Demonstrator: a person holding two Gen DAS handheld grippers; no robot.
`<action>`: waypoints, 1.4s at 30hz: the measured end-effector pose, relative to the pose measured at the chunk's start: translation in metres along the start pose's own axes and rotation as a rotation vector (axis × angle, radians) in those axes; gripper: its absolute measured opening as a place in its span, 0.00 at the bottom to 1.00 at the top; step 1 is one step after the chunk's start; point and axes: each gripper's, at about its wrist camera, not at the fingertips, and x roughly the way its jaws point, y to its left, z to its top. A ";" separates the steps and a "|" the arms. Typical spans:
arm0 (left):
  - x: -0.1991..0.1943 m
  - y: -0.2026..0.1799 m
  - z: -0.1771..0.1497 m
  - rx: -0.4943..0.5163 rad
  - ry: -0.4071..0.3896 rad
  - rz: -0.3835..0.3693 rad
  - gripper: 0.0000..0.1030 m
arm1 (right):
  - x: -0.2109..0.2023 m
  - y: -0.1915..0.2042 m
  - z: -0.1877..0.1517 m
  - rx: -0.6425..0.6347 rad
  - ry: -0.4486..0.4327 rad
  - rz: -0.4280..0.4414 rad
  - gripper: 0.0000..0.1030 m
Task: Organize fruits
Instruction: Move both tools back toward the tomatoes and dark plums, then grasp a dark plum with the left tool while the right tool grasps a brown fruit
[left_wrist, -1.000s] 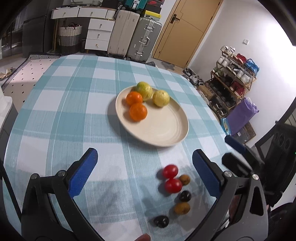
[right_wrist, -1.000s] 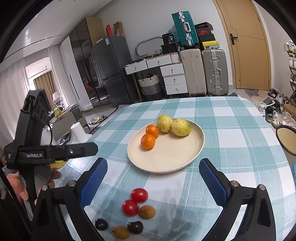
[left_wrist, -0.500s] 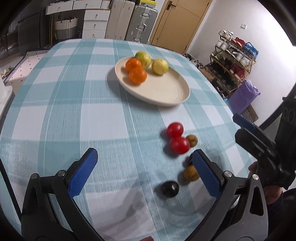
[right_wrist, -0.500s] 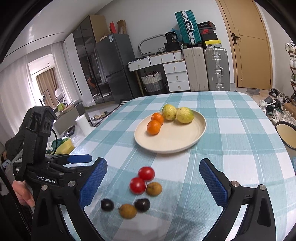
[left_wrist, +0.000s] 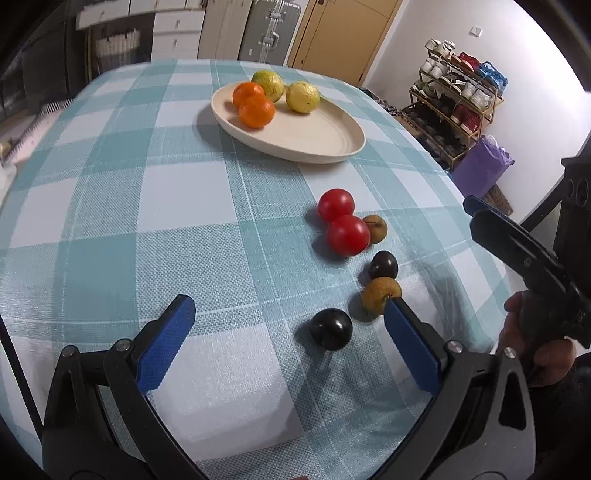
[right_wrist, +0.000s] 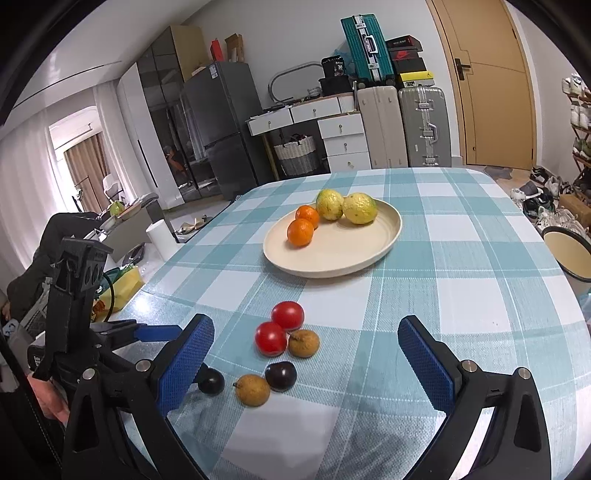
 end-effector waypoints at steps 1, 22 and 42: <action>-0.002 -0.002 -0.001 0.009 -0.015 0.021 0.99 | -0.001 0.000 -0.001 0.001 0.002 -0.001 0.99; 0.000 -0.020 -0.018 0.132 0.002 -0.094 0.21 | 0.003 -0.001 -0.010 0.018 0.027 -0.010 0.99; -0.031 0.009 -0.013 0.046 -0.078 -0.107 0.21 | 0.012 0.007 -0.022 0.054 0.102 0.068 0.99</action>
